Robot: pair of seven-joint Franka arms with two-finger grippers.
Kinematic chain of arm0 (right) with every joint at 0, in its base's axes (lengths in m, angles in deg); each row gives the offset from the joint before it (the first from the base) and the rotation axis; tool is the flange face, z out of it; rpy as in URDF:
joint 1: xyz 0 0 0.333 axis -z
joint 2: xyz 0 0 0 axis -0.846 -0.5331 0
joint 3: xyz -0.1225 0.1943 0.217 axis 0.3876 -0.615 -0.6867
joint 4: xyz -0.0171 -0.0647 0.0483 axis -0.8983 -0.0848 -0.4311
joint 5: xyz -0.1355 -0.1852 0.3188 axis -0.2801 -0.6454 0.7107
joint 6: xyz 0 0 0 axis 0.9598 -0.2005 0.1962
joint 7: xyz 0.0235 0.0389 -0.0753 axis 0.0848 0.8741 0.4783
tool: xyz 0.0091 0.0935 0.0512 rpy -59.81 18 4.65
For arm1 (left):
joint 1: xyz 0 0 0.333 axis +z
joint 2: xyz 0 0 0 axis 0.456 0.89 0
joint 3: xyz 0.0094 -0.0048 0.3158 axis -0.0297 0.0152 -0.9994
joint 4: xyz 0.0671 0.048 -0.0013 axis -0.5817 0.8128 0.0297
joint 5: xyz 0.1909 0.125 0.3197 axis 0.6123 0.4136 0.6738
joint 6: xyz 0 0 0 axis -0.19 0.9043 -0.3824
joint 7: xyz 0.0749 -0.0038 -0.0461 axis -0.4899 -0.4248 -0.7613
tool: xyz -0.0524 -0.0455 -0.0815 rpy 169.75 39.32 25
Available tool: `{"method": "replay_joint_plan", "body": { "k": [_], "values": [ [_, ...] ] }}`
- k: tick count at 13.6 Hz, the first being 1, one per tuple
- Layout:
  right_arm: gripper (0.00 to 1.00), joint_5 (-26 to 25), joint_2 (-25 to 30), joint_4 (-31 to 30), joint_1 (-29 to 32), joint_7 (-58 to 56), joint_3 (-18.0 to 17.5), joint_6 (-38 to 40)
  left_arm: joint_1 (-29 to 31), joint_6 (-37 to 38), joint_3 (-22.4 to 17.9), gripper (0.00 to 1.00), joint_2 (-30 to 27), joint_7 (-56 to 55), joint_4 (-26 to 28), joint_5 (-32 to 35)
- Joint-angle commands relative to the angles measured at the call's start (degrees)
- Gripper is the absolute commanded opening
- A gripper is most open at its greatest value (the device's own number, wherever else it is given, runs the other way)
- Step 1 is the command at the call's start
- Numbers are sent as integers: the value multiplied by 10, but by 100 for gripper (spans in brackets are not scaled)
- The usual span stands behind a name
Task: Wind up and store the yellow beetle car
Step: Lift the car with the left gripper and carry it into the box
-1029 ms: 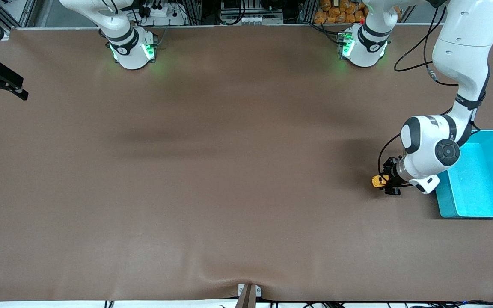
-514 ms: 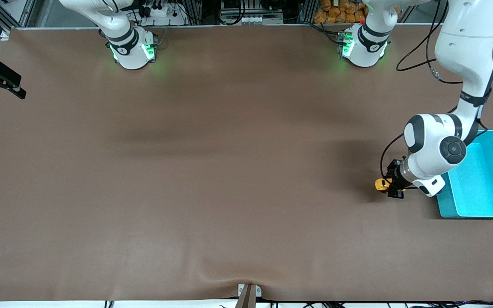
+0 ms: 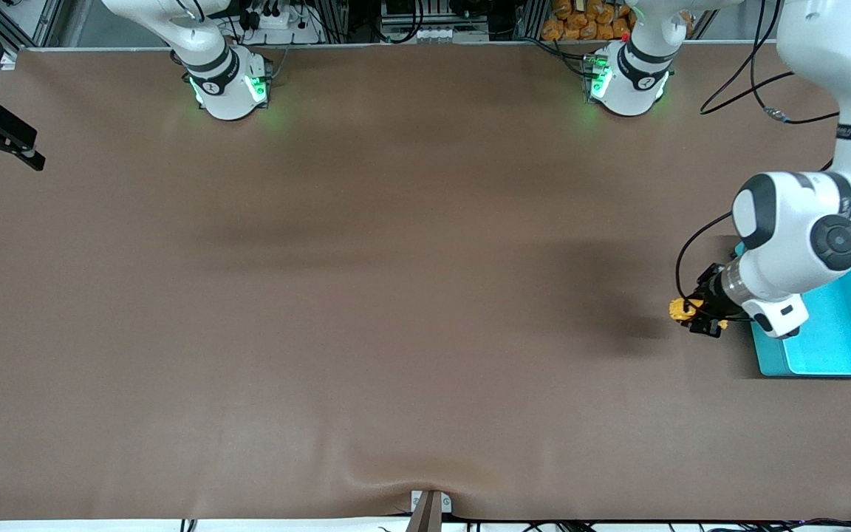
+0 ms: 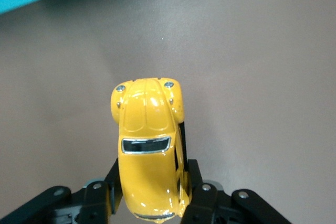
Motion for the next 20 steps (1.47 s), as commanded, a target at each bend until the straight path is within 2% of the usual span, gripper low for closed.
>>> {"method": "replay_joint_plan", "body": {
  "k": [1, 6, 14, 18, 20],
  "values": [
    [100, -5, 3, 4, -3, 9, -1, 5, 15, 46, -3, 0, -41, 71, 3, 12],
    [100, -6, 3, 4, -2, 9, -1, 5, 71, 84, -3, 0, -70, 241, 3, 12],
    [100, -5, 3, 7, -2, 9, -1, 11, 189, 86, -3, 0, -62, 558, 5, 17],
    [100, -6, 3, 7, -1, 9, -1, 12, 210, 73, -3, 0, -46, 619, 4, 96],
    [100, -6, 3, 8, -1, 9, 0, 12, 214, 45, -3, 0, -32, 654, 4, 110]
  ]
}}
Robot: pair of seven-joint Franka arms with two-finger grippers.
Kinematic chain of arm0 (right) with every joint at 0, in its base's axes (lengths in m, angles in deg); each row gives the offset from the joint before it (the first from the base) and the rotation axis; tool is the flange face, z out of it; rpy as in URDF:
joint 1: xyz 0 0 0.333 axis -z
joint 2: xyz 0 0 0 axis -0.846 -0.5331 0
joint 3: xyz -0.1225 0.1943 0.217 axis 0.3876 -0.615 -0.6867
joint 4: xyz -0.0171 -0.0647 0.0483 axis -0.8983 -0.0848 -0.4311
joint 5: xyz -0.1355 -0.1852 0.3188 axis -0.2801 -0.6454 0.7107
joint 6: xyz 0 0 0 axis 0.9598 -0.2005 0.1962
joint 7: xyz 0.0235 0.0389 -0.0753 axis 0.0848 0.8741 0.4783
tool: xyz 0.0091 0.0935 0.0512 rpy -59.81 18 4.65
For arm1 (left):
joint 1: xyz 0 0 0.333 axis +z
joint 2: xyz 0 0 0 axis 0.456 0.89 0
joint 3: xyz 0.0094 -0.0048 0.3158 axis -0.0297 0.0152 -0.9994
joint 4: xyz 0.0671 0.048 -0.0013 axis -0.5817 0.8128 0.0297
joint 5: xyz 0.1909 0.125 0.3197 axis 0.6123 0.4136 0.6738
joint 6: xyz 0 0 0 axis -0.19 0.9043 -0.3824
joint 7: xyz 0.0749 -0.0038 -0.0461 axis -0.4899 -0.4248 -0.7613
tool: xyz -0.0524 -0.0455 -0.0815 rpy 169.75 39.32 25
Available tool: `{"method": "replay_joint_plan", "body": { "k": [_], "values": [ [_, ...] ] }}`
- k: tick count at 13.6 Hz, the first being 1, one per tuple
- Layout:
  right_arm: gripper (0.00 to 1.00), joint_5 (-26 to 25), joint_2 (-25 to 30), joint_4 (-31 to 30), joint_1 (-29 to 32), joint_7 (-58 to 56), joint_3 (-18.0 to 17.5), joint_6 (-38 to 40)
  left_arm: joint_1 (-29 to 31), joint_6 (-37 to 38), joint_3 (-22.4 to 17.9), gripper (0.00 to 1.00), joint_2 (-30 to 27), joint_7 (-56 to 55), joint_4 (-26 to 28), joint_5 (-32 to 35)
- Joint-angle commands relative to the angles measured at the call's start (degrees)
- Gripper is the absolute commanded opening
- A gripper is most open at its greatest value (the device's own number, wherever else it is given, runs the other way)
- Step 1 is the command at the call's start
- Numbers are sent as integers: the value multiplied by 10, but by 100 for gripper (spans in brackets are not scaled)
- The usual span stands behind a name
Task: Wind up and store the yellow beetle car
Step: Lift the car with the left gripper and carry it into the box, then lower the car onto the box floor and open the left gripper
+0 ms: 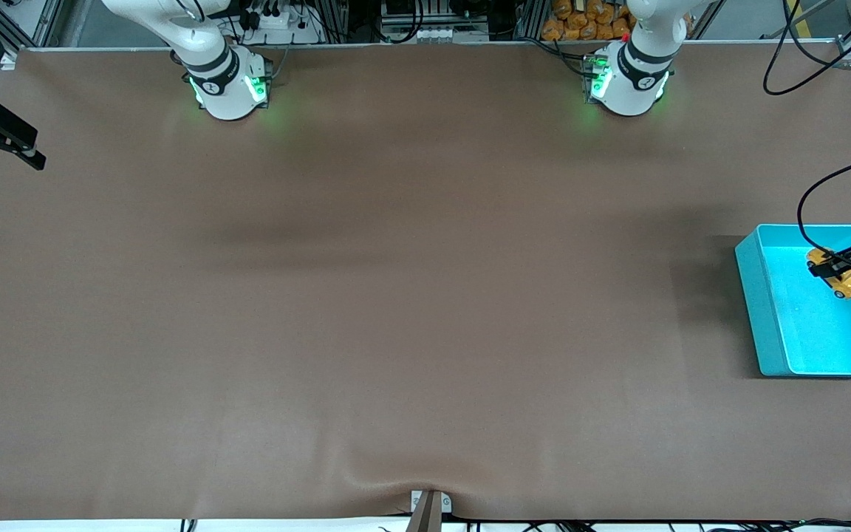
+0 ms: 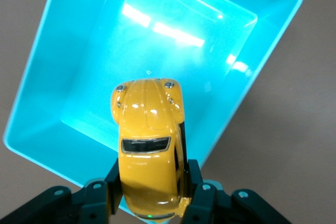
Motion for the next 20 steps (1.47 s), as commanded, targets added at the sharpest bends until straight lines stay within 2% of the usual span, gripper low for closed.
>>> {"method": "replay_joint_plan", "body": {
  "k": [1, 4, 8, 13, 18, 20],
  "values": [
    [100, -6, 3, 9, 0, 9, 0, 10, 11, -34, 6, 0, 20, 55, -2, 21],
    [100, -6, 3, 9, -1, 9, 0, 10, 14, -67, 4, 0, 45, 118, -6, 22],
    [100, -6, 3, 13, 3, 8, 1, 17, 41, -82, 4, 0, 91, 223, -39, 22],
    [100, -6, 3, 14, 3, 9, 1, 17, 69, -146, 4, 0, 143, 251, -43, 40],
    [100, -5, 3, 14, -1, 10, 0, 17, 69, -153, 4, 0, 169, 270, -47, 46],
    [100, -4, 3, 14, -3, 10, 0, 17, 69, -161, 4, 0, 174, 273, -47, 71]
  ]
}}
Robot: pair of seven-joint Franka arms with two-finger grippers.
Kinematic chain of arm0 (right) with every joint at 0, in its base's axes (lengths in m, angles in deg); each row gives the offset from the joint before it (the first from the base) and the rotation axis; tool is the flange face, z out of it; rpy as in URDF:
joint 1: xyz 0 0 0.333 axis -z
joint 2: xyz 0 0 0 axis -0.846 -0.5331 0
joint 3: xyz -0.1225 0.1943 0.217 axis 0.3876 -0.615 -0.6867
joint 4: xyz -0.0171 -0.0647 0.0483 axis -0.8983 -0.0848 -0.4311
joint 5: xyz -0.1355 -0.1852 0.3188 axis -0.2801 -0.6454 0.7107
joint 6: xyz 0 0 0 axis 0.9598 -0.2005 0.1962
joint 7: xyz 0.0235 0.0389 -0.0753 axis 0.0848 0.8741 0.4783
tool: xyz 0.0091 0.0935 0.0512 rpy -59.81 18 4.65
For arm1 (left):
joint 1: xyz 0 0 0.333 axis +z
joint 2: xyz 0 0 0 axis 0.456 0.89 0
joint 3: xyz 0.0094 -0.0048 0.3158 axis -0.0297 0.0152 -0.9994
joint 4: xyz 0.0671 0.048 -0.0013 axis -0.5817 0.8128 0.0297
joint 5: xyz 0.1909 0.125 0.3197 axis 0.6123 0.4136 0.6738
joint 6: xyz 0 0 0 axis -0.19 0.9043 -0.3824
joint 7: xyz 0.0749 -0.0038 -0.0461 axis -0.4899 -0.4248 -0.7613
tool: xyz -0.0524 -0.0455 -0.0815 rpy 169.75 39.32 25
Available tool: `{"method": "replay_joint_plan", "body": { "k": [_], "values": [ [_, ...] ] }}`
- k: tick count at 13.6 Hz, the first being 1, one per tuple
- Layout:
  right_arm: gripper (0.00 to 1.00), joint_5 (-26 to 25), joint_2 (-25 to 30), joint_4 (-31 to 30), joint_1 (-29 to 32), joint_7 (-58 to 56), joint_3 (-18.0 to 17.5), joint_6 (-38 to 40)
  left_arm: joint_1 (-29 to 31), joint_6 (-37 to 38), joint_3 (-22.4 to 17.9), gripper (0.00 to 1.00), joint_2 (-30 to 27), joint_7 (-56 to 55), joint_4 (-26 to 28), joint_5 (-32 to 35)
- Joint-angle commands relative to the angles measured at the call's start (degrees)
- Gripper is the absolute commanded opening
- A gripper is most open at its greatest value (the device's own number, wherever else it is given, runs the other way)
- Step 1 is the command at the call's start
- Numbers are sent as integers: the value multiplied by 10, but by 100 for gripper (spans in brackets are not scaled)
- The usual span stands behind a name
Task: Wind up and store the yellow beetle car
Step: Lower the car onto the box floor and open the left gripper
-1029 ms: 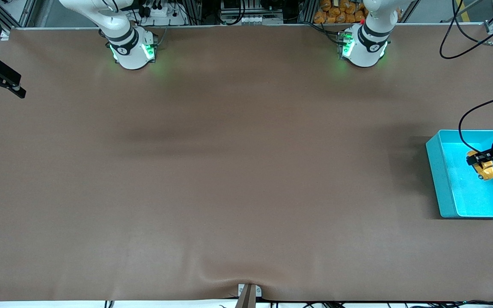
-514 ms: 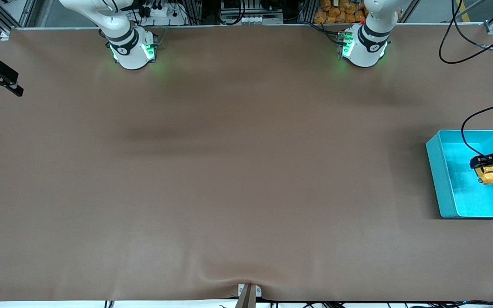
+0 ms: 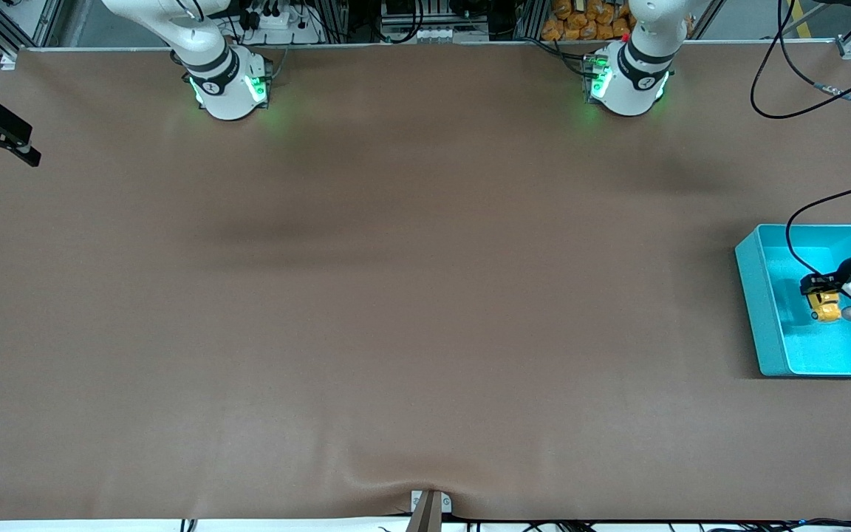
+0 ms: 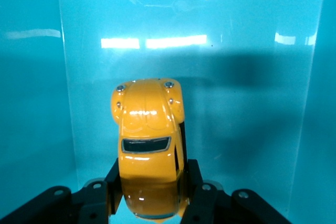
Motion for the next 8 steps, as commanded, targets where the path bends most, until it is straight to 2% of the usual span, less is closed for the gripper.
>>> {"method": "replay_joint_plan", "body": {
  "k": [1, 8],
  "values": [
    [100, -5, 3, 7, -3, 11, -2, 8, 5, -9, 3, 0, 12, 7, -12, 40],
    [100, -4, 3, 14, -4, 9, -2, 13, 4, -25, 6, 0, 34, 7, -16, 46]
  ]
}}
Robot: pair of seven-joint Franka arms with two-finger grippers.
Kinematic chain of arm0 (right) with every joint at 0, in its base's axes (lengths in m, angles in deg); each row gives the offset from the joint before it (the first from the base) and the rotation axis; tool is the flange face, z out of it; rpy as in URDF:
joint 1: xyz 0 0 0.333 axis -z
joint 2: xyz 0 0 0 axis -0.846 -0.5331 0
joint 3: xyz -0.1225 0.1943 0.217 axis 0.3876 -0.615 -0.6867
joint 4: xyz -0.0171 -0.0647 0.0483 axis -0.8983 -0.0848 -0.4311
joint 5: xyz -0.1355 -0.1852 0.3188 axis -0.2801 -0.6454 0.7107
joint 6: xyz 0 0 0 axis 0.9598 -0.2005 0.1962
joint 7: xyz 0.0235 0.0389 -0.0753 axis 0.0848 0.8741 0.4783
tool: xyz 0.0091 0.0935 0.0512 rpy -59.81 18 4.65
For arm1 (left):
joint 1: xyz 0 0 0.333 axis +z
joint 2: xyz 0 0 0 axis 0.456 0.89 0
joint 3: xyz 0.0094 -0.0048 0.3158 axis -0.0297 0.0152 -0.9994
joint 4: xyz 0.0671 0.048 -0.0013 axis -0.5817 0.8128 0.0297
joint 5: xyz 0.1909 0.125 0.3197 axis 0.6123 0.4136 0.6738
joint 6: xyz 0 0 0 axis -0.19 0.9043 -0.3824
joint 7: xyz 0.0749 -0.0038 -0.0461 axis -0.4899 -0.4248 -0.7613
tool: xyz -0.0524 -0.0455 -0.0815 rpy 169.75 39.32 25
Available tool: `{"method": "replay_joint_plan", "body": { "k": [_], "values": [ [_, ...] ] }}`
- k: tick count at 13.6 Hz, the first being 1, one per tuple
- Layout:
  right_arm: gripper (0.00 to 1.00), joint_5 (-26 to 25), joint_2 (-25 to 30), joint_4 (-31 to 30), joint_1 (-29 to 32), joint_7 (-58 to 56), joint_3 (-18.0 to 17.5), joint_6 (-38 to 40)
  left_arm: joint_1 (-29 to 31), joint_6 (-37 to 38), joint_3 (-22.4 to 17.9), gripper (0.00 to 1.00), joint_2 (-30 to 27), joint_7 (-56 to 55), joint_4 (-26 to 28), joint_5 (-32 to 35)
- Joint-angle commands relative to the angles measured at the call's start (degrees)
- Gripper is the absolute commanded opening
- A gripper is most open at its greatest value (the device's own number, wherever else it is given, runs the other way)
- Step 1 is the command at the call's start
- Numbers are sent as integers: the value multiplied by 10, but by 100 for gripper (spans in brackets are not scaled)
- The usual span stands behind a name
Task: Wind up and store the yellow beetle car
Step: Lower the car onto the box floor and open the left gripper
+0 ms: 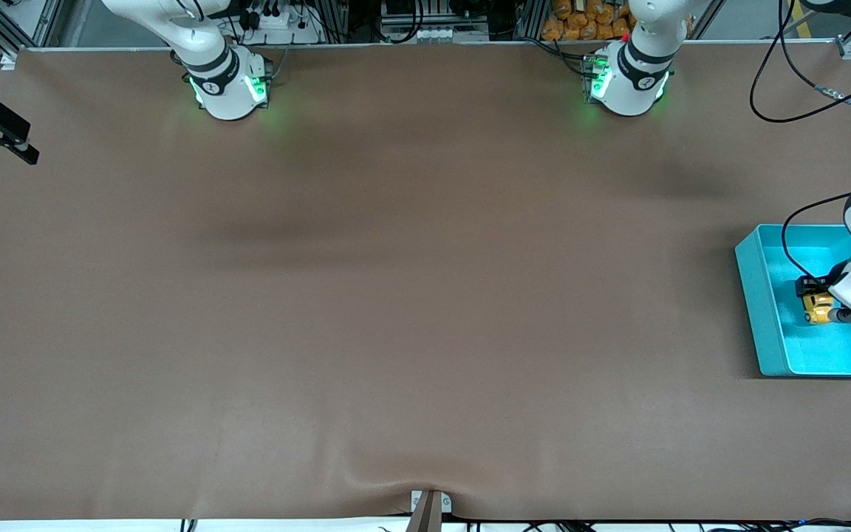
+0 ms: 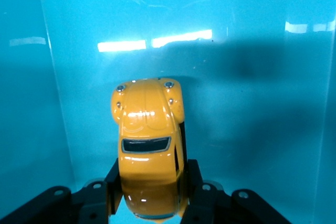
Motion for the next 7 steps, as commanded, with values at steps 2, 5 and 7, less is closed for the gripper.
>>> {"method": "replay_joint_plan", "body": {
  "k": [2, 5, 7],
  "values": [
    [100, -4, 3, 7, -3, 8, -1, 13, 3, -4, 4, 0, 14, 6, -16, 7],
    [100, -3, 3, 17, -3, 10, -1, 14, 4, -4, 4, 92, 18, 1, -16, 3],
    [100, 1, 3, 24, -3, 11, -1, 14, 3, -2, 5, 100, 13, 0, -15, 4]
  ]
}}
